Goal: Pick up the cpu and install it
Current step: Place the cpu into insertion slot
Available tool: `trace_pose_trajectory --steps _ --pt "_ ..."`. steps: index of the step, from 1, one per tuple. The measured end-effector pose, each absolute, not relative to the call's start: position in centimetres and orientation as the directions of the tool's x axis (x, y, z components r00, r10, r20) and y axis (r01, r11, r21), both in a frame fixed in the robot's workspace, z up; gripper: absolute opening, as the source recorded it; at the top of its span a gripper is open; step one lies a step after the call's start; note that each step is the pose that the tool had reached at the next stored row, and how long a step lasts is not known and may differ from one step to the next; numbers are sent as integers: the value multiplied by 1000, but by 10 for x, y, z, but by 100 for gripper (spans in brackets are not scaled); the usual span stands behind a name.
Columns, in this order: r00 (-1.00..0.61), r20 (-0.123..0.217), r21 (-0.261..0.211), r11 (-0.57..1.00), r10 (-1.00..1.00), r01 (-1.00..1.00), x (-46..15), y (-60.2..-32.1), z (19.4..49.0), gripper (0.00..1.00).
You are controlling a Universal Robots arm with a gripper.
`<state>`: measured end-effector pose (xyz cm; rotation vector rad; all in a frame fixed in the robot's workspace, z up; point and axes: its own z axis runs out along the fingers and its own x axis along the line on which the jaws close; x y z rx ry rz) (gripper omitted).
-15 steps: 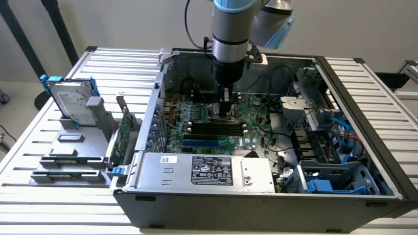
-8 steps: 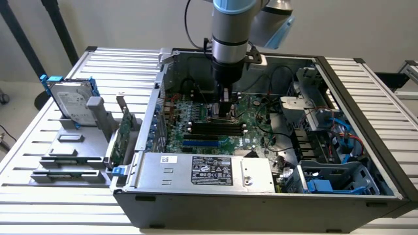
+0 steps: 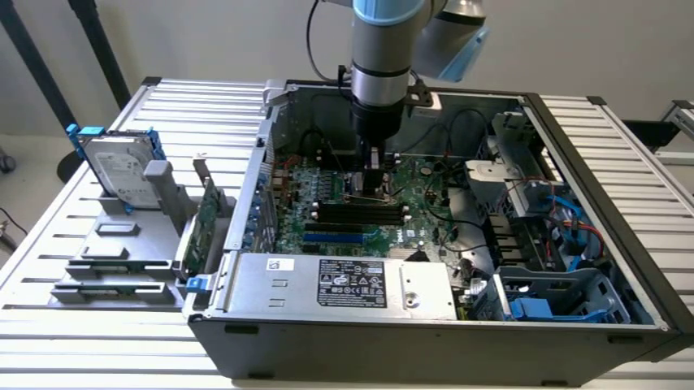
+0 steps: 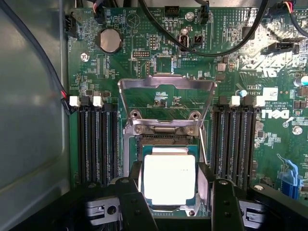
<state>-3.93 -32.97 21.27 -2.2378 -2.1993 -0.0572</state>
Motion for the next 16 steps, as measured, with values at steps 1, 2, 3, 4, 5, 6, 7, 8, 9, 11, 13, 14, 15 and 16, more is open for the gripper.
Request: trace_pose_trajectory --steps 1,2,3,4,5,6,7,8,9,11,13,14,15,16 --pt "17 28 23 -18 999 1000 -39 -330 212 55" --pt "17 28 23 -18 999 1000 -39 -330 212 55" --pt "17 28 23 -18 999 1000 -39 -330 211 55" --pt "17 28 23 -18 999 1000 -39 -330 211 55" --pt "17 28 23 -18 999 1000 -39 -330 210 55" --pt "17 28 23 -18 999 1000 -39 -330 209 55" --pt "17 28 23 -18 999 1000 -39 -330 209 55" --pt "17 28 23 -18 999 1000 -39 -330 208 55" --pt "17 28 23 -18 999 1000 -39 -330 207 55" --pt "17 28 23 -18 999 1000 -39 -330 206 55" --pt "17 28 23 -18 999 1000 -39 -330 205 55" --pt "17 28 23 -18 999 1000 -38 -330 204 55" --pt "17 28 23 -18 999 1000 -38 -330 204 55" --pt "17 28 23 -18 999 1000 -38 -330 204 55"
